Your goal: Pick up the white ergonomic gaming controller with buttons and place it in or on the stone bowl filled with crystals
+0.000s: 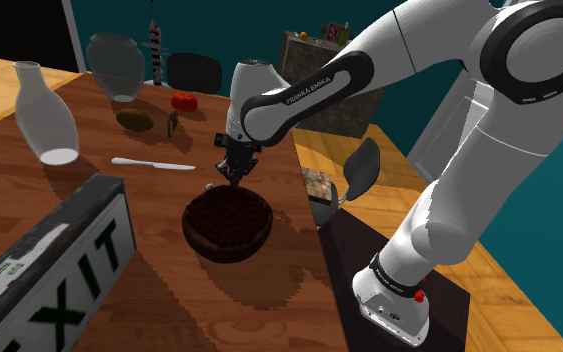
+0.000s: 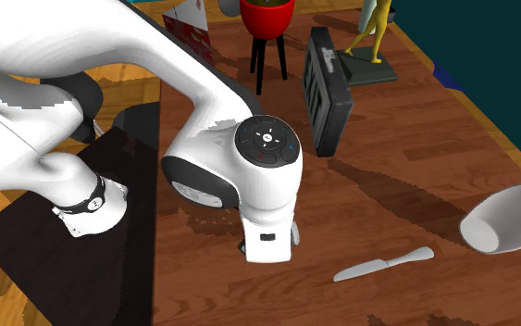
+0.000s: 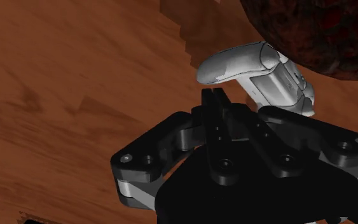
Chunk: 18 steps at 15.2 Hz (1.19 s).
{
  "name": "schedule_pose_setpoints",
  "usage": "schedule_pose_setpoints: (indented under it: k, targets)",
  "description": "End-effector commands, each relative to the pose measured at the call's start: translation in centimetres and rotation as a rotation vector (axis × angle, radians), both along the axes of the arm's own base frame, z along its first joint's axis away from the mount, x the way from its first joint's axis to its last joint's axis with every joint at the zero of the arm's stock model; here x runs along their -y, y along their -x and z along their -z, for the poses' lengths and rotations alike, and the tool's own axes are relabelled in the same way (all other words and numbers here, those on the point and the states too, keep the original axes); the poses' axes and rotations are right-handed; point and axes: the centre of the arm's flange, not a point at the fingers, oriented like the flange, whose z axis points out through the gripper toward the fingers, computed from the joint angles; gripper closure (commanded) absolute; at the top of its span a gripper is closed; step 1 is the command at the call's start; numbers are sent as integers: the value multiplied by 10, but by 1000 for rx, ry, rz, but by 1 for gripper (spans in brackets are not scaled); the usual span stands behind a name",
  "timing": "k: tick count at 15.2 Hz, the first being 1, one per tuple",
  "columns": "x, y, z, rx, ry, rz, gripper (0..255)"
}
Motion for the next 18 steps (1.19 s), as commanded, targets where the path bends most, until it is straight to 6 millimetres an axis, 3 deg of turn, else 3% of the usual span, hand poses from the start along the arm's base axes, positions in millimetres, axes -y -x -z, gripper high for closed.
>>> schedule_pose_setpoints:
  k: [1,4,5,9,12,18]
  targets:
    - [0,0,0,0,0,0,255]
    - [0,0,0,0,0,0,255]
    - [0,0,0,0,0,0,0]
    - [-36,-86,-12,-397,-14,13,0]
    - [-62,-151,1,-694,-25,23,0]
    - [-64,-136,21,-702,-25,23,0]
